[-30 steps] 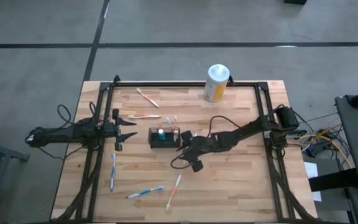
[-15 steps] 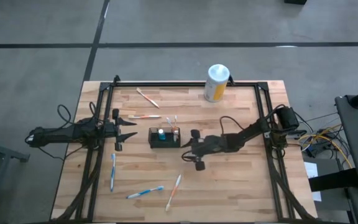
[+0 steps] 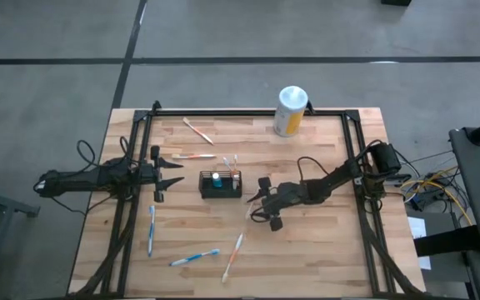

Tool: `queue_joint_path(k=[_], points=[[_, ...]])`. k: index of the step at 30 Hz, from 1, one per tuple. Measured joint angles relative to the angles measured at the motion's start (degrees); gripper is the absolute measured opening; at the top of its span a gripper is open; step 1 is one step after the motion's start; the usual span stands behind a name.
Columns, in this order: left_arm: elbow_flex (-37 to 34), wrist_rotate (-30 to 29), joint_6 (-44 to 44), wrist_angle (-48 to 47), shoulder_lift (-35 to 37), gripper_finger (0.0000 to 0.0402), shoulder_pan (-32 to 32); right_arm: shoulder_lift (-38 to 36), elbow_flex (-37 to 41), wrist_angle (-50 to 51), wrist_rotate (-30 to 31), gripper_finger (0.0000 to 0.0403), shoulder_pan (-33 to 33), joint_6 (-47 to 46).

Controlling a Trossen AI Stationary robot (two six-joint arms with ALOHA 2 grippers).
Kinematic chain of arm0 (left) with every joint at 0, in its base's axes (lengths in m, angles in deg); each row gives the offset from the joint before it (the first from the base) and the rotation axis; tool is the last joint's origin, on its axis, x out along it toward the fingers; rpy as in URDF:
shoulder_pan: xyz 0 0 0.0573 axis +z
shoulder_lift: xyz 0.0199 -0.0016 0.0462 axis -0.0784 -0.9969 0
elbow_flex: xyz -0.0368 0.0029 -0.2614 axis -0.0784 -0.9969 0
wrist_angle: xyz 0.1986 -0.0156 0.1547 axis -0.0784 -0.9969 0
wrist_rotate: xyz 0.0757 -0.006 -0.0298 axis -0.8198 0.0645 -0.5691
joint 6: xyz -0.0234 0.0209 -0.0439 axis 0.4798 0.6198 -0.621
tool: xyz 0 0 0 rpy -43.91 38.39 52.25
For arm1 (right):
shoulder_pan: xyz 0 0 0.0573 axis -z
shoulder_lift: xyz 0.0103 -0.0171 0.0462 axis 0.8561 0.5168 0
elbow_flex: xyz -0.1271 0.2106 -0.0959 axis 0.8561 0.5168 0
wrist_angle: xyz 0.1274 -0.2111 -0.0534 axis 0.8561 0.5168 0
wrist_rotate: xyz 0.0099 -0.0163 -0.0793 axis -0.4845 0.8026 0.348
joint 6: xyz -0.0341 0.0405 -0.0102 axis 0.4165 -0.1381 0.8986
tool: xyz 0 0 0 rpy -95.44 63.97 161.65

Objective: Pick & Place toothbrushing station
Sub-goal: Put the orange toothbrush into the right section of the wire organizer

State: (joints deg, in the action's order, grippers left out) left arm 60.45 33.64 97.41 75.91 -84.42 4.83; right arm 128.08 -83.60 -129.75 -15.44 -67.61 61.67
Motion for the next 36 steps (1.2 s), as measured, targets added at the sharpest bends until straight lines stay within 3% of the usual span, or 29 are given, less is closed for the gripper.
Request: queue_joint_path(k=[9,27,36], points=[[0.0,0.0,0.0,0.0,0.0,0.0186,0.0,4.0,-1.8,-0.7,-2.9,0.0221,0.0,-0.2],[0.0,0.0,0.0,0.0,-0.1,0.0187,0.0,6.7,-2.8,-0.1,-3.1,0.0221,0.0,0.8],[0.0,0.0,0.0,0.0,-0.1,0.0186,0.0,7.0,-2.9,0.8,-3.1,0.0192,0.0,1.0]])
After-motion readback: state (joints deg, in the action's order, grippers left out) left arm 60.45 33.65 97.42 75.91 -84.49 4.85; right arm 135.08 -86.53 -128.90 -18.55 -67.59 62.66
